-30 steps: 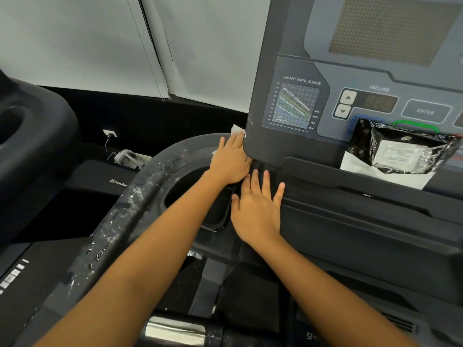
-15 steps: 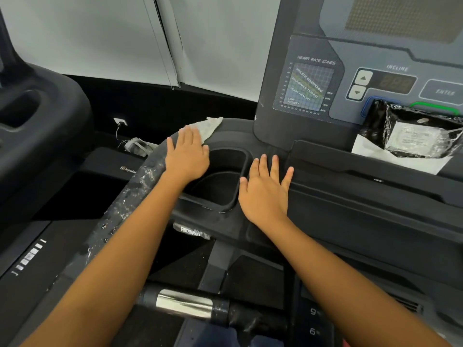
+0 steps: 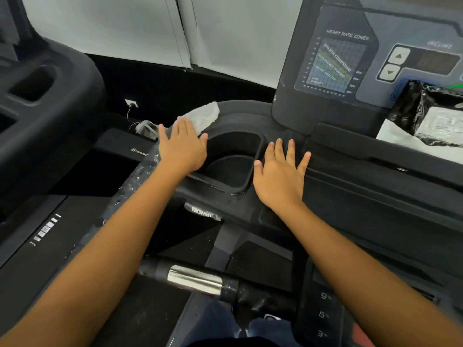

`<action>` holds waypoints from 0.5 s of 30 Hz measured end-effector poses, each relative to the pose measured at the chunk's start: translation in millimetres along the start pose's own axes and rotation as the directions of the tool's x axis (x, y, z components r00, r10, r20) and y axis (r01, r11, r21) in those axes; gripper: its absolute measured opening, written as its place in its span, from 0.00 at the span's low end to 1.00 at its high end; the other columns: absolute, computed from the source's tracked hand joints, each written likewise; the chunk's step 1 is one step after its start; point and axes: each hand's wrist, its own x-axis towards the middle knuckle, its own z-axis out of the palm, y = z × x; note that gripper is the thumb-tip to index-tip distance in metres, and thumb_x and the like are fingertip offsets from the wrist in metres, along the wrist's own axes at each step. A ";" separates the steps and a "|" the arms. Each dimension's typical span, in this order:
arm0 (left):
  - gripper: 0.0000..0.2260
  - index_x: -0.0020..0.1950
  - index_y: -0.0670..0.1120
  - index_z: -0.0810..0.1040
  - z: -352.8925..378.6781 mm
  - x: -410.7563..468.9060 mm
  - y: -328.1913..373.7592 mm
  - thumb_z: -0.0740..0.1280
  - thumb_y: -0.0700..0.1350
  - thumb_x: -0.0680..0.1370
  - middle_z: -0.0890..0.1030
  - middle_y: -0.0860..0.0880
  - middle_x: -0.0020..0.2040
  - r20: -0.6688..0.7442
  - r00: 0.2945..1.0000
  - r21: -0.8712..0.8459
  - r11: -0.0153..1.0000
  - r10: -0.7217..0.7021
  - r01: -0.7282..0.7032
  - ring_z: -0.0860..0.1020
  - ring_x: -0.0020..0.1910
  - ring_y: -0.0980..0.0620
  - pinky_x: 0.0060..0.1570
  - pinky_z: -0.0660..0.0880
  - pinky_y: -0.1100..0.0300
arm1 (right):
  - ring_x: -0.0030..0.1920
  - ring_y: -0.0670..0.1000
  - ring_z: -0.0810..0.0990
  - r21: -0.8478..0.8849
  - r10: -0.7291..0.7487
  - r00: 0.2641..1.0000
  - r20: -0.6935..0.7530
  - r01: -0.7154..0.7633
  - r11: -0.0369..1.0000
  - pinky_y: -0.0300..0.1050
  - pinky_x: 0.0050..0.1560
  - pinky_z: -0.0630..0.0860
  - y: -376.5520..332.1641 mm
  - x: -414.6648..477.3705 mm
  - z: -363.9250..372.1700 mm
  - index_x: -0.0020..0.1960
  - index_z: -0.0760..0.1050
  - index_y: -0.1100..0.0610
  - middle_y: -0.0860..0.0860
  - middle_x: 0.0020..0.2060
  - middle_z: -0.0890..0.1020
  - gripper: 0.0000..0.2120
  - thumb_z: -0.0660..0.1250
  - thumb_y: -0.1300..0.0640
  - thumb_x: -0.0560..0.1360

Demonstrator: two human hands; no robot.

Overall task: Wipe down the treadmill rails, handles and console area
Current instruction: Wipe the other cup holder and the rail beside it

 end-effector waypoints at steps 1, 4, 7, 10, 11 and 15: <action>0.29 0.78 0.38 0.46 0.0 -9.0 -7.6 0.44 0.55 0.83 0.49 0.41 0.79 0.015 1.000 -0.004 1.000 -0.019 0.019 0.47 0.78 0.47 0.74 0.40 0.42 | 0.78 0.57 0.41 -0.001 -0.001 1.000 0.000 0.001 1.000 0.63 0.73 0.36 0.0 0.1 -0.3 0.78 0.50 0.60 0.55 0.79 0.50 0.29 0.47 0.47 0.82; 0.31 0.77 0.36 0.45 7.8 -29.3 -6.8 0.44 0.56 0.83 0.49 0.38 0.78 0.009 1.000 0.045 0.999 -0.029 0.029 0.46 0.78 0.43 0.74 0.41 0.44 | 0.78 0.57 0.41 -0.016 0.004 1.000 0.004 -0.004 1.000 0.64 0.73 0.36 0.0 0.5 -0.7 0.78 0.50 0.60 0.55 0.79 0.50 0.28 0.47 0.47 0.82; 0.33 0.76 0.33 0.45 14.8 -24.6 11.3 0.46 0.57 0.83 0.47 0.34 0.77 -0.022 1.000 0.021 1.000 0.007 -0.006 0.46 0.77 0.38 0.75 0.43 0.45 | 0.78 0.58 0.41 -0.027 0.009 1.000 0.007 -0.008 1.000 0.64 0.73 0.36 -1.5 1.1 -0.5 0.78 0.49 0.60 0.55 0.79 0.50 0.28 0.46 0.47 0.82; 0.32 0.77 0.34 0.45 11.4 -1.1 29.3 0.47 0.56 0.83 0.47 0.34 0.77 -0.063 0.992 -0.049 0.992 0.113 -0.116 0.45 0.77 0.37 0.75 0.46 0.45 | 0.78 0.60 0.40 -0.081 0.014 1.000 0.026 -0.012 0.997 0.66 0.72 0.37 -5.0 0.3 -0.2 0.78 0.48 0.60 0.56 0.78 0.50 0.28 0.44 0.48 0.82; 0.32 0.77 0.34 0.45 10.4 6.6 33.1 0.48 0.56 0.83 0.47 0.34 0.77 -0.074 0.988 -0.066 0.987 0.139 -0.144 0.45 0.77 0.37 0.75 0.46 0.45 | 0.78 0.60 0.40 -0.095 0.015 0.999 0.033 -0.011 0.995 0.67 0.72 0.36 -5.7 0.0 -0.5 0.79 0.48 0.60 0.57 0.78 0.49 0.28 0.44 0.48 0.83; 0.34 0.77 0.35 0.43 14.2 0.3 28.9 0.49 0.57 0.82 0.46 0.36 0.78 -0.081 0.990 -0.101 0.987 0.114 -0.122 0.44 0.78 0.40 0.76 0.47 0.47 | 0.77 0.62 0.40 -0.115 -0.008 0.999 0.048 0.013 0.993 0.66 0.72 0.37 -7.1 -1.3 -1.0 0.78 0.47 0.61 0.58 0.78 0.50 0.28 0.44 0.48 0.83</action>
